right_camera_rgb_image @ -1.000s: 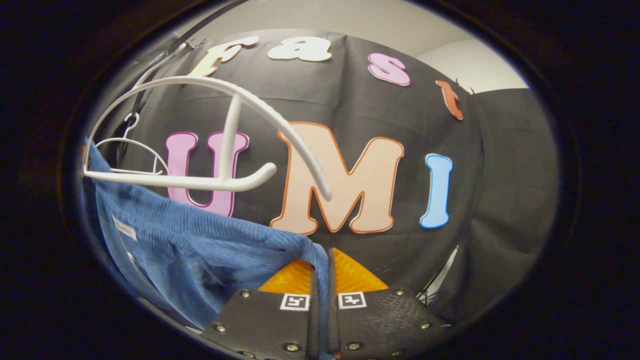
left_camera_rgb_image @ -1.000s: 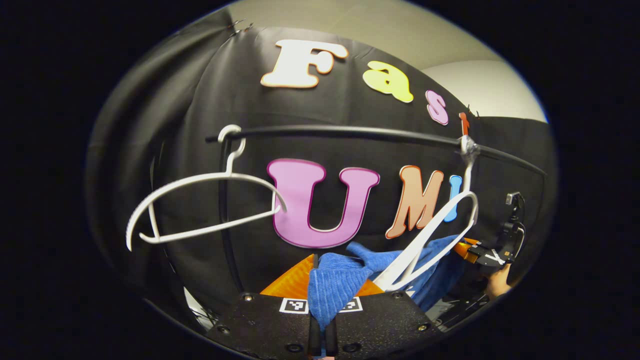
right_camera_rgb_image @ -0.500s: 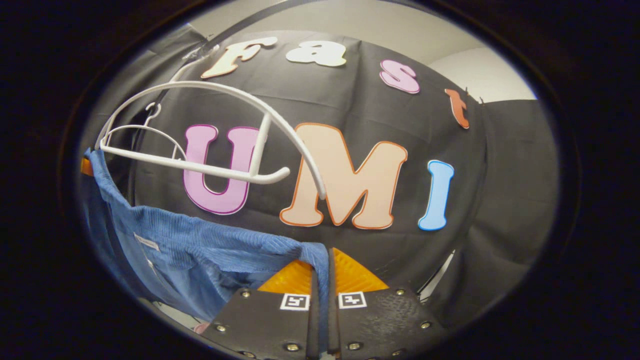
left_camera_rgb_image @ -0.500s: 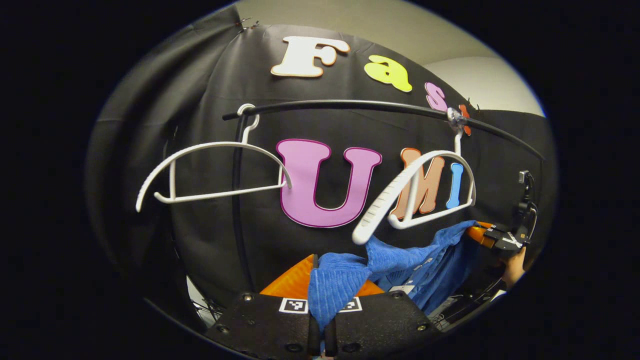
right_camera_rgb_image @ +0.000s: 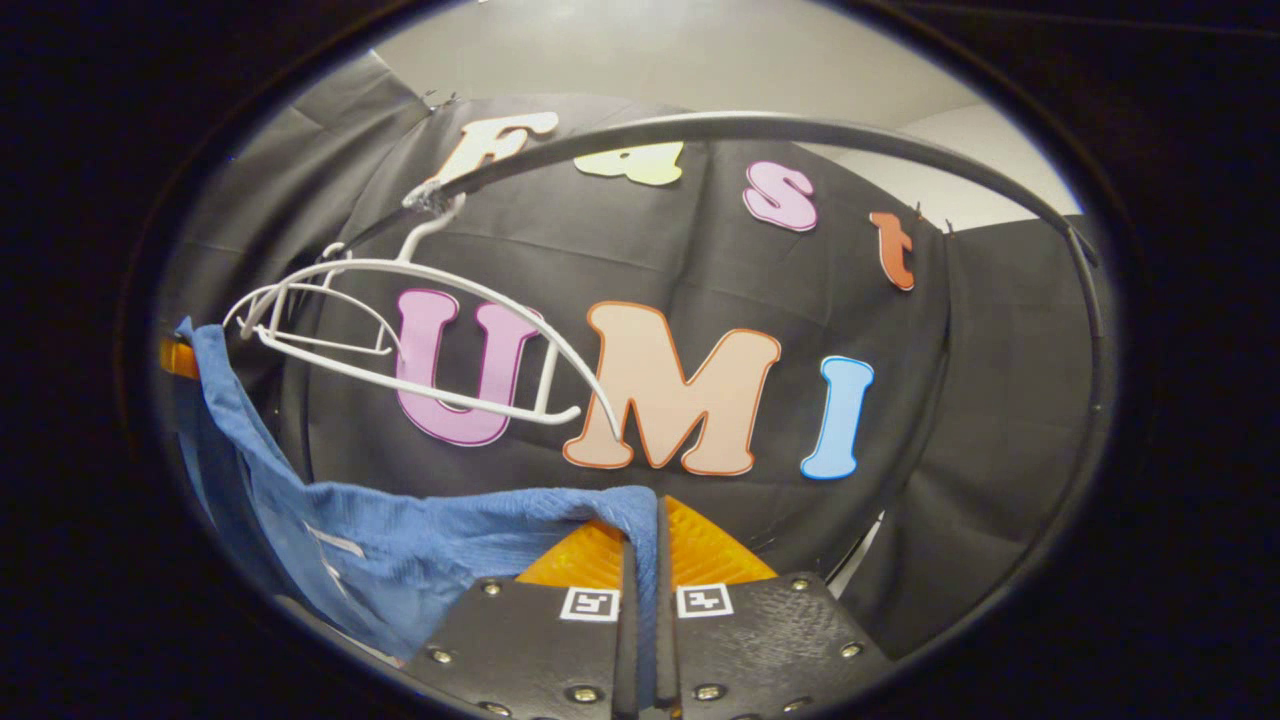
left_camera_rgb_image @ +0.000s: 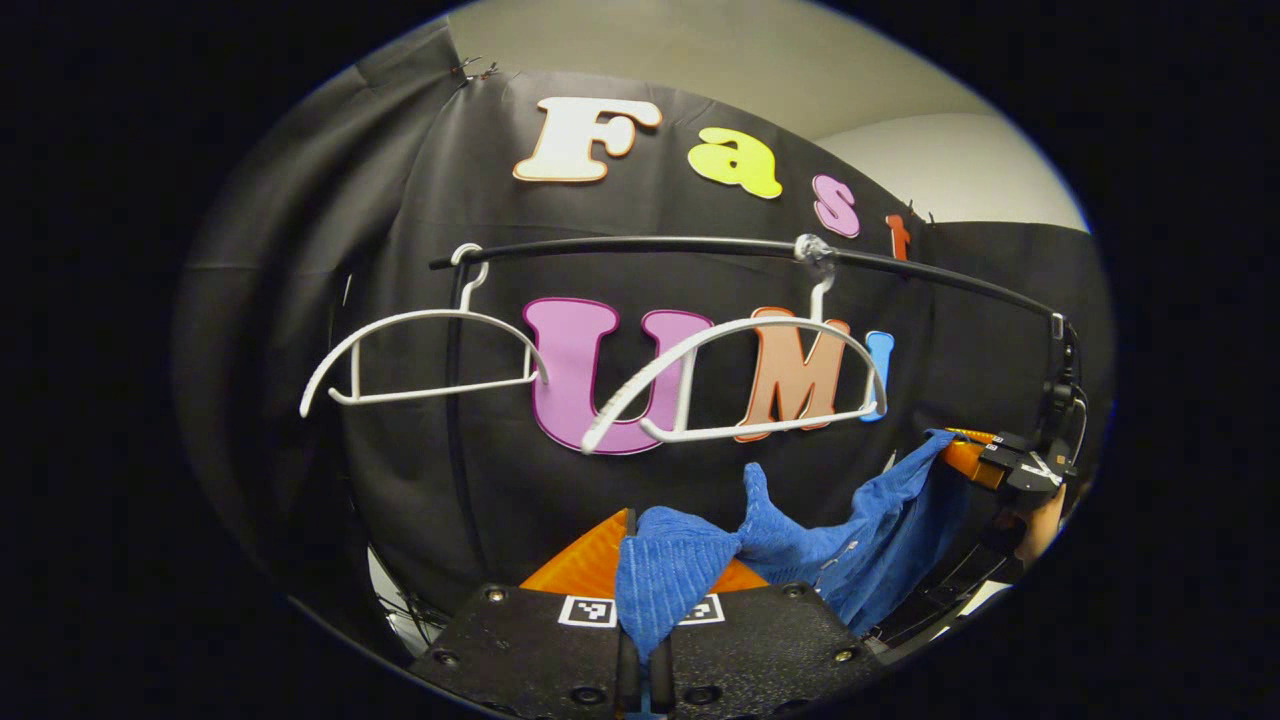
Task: Grasp the clothes on the hanger with both hands and then place them into the laundry hamper below.
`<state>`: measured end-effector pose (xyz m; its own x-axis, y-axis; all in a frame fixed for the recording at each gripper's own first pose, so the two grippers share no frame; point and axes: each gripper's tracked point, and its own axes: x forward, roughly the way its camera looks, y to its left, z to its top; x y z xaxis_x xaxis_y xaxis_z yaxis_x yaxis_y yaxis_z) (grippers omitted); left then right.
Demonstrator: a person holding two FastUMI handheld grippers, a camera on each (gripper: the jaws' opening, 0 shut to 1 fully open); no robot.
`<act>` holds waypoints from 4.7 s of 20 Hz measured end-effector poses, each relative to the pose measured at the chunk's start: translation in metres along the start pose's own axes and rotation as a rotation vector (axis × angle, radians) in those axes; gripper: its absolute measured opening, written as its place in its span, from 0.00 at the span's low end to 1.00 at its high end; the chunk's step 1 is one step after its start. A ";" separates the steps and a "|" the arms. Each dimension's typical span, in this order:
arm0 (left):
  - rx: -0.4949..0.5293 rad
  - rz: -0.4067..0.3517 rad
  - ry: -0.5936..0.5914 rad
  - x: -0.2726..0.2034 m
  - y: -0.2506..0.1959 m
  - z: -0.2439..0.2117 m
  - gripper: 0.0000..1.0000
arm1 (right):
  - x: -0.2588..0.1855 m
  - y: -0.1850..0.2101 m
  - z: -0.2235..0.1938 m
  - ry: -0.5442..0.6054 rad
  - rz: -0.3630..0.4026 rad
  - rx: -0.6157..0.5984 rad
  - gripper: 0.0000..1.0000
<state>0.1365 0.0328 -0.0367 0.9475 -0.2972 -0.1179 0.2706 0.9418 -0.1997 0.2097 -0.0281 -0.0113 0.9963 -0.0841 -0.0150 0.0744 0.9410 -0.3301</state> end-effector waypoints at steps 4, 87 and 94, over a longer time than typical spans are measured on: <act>0.038 -0.052 -0.010 -0.001 -0.040 0.001 0.02 | -0.010 0.002 0.006 -0.003 0.020 0.014 0.07; -0.105 0.083 0.584 0.047 -0.063 -0.396 0.76 | -0.060 0.145 -0.381 0.651 0.243 0.085 0.99; -0.172 0.151 0.548 0.027 -0.046 -0.373 0.98 | -0.068 0.133 -0.328 0.530 0.203 0.187 0.99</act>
<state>0.0866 -0.0768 -0.3935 0.7348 -0.2433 -0.6332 0.0649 0.9544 -0.2914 0.1380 -0.0051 -0.3640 0.8385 -0.0029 -0.5449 -0.0617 0.9930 -0.1003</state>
